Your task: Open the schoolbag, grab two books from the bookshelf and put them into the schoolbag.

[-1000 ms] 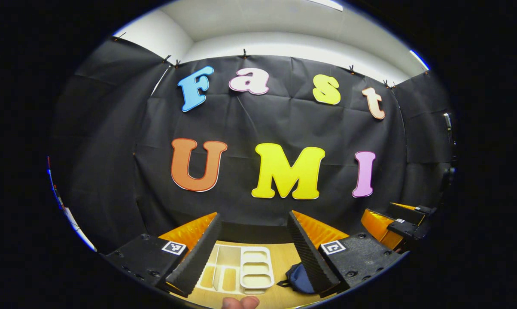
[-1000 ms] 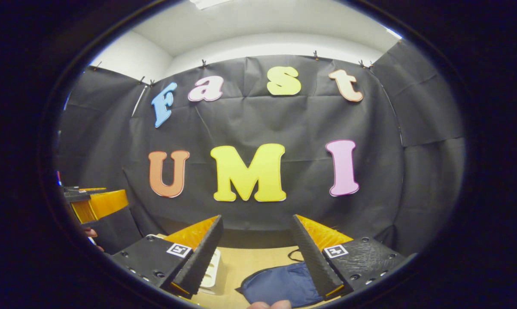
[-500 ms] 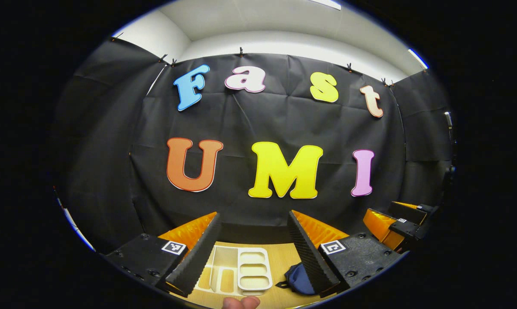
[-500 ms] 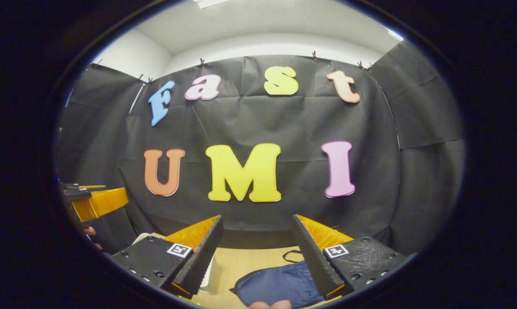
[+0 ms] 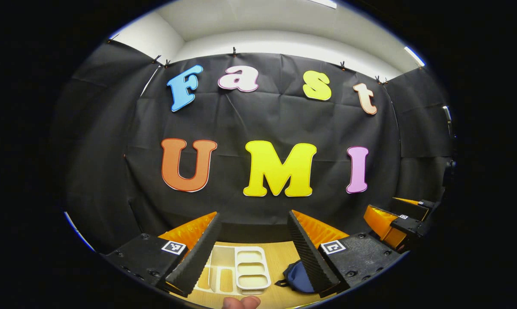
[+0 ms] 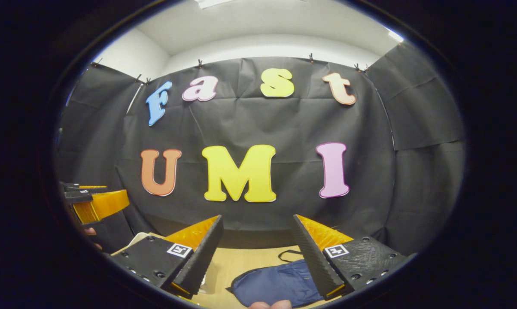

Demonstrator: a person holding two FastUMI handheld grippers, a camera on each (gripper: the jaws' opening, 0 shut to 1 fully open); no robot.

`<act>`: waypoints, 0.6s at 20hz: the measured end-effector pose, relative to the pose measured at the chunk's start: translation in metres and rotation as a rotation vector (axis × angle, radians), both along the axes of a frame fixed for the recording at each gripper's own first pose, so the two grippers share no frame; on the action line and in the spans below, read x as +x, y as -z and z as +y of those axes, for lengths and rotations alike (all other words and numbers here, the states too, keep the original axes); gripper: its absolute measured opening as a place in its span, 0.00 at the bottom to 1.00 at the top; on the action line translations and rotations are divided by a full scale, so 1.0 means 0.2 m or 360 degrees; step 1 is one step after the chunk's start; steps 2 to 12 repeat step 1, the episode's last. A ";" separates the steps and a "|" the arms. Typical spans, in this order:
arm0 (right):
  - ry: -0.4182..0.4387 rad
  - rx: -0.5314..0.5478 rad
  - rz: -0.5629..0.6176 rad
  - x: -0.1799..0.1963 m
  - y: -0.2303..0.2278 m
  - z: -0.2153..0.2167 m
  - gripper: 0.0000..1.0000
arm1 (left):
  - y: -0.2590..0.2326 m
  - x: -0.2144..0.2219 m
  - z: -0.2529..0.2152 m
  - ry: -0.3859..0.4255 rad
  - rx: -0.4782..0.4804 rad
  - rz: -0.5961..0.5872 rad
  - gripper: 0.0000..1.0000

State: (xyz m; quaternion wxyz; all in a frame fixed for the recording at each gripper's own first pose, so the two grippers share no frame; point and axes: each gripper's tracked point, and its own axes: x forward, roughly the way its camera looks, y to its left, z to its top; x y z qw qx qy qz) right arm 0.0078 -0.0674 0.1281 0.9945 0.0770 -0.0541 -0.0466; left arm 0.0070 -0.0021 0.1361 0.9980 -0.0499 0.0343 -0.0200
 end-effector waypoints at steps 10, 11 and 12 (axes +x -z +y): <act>-0.0001 -0.0007 -0.0005 0.00 -0.01 0.00 0.96 | 0.01 0.00 0.00 0.0006 -0.0002 -0.0003 0.98; -0.0001 -0.0007 -0.0005 0.00 -0.01 0.00 0.96 | 0.01 0.00 0.00 0.0006 -0.0002 -0.0003 0.98; -0.0001 -0.0007 -0.0005 0.00 -0.01 0.00 0.96 | 0.01 0.00 0.00 0.0006 -0.0002 -0.0003 0.98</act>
